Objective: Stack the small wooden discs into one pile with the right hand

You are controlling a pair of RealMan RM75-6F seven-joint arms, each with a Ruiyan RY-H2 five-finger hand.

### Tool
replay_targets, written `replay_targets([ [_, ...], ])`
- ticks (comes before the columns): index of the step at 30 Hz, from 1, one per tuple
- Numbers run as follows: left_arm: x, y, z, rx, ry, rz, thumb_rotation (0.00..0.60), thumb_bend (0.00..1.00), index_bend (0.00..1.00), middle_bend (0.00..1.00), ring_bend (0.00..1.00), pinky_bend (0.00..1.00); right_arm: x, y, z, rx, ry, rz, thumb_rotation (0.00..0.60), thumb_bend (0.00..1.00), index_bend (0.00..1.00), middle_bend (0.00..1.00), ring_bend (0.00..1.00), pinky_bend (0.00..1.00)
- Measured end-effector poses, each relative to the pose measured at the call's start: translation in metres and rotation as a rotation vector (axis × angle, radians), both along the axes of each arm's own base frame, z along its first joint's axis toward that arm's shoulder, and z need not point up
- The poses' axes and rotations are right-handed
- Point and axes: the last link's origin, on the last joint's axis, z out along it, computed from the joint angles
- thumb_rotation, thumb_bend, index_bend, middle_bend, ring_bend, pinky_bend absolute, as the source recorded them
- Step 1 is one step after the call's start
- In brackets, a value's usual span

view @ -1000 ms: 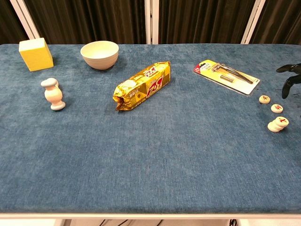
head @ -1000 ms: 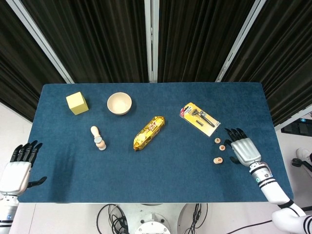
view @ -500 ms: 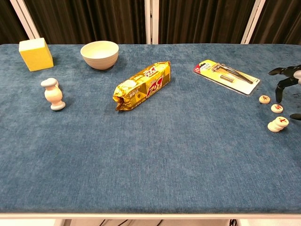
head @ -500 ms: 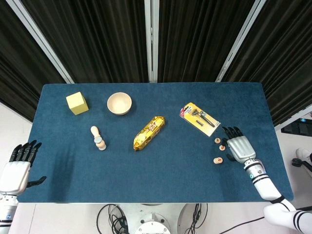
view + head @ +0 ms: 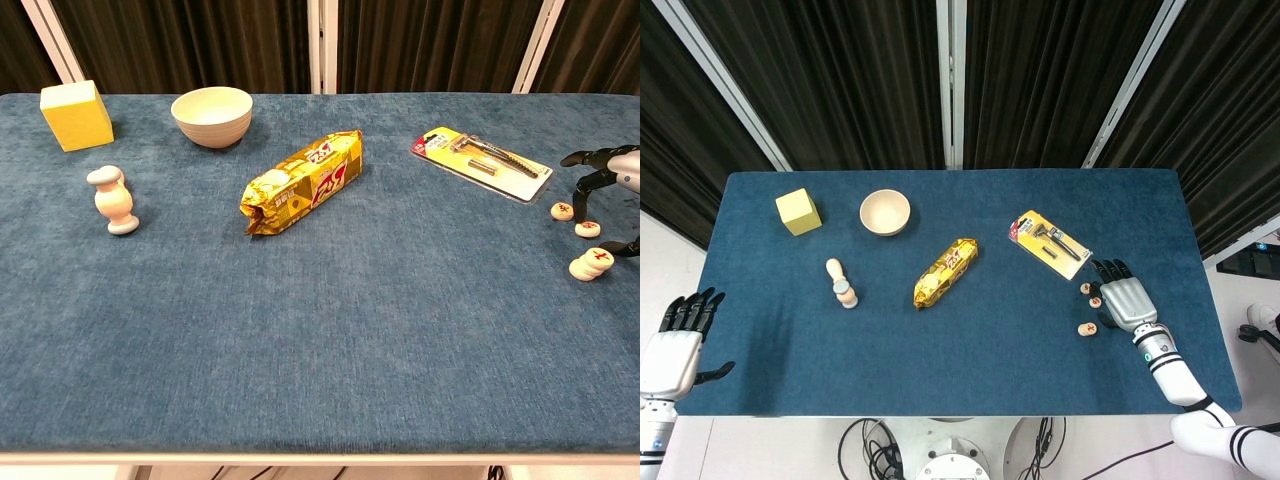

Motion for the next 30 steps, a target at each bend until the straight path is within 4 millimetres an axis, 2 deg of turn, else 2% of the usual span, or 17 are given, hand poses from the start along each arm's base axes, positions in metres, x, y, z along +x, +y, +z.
replay_targets([
  [25,-0.0014,0.0003,-0.0003,-0.002,0.000,0.007,0.600,0.09,0.06,0.00,0.00,0.00,-0.0008,-0.0031,-0.0024,0.002,0.000,-0.011,0.600,0.23,0.44,0.06,0.00,0.00],
  [30,-0.0019,0.0006,0.0001,-0.002,-0.002,0.008,0.600,0.09,0.06,0.00,0.00,0.00,-0.0006,-0.0041,-0.0033,-0.002,0.003,-0.014,0.600,0.25,0.46,0.06,0.00,0.00],
])
